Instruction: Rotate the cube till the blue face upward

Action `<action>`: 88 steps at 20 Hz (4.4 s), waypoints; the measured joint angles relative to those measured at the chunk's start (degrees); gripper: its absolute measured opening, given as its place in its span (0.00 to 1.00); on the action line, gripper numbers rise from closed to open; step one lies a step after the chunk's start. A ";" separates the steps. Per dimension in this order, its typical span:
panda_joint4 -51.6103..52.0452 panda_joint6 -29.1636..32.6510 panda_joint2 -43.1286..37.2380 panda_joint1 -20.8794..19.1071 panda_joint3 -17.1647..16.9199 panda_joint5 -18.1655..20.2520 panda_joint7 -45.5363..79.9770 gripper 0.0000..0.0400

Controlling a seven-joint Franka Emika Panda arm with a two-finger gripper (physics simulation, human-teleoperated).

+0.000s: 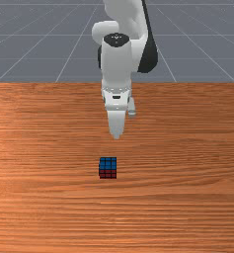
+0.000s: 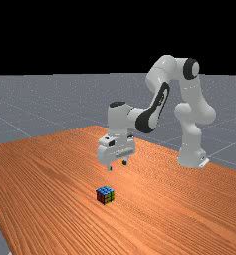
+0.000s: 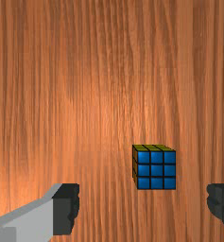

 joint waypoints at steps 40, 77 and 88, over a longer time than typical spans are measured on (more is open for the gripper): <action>8.59 -8.88 4.35 8.63 -15.07 5.73 74.96 0.00; 23.20 -9.10 22.71 10.57 -9.11 12.42 84.07 0.01; 11.54 -9.73 7.14 11.34 -12.43 10.09 81.64 0.00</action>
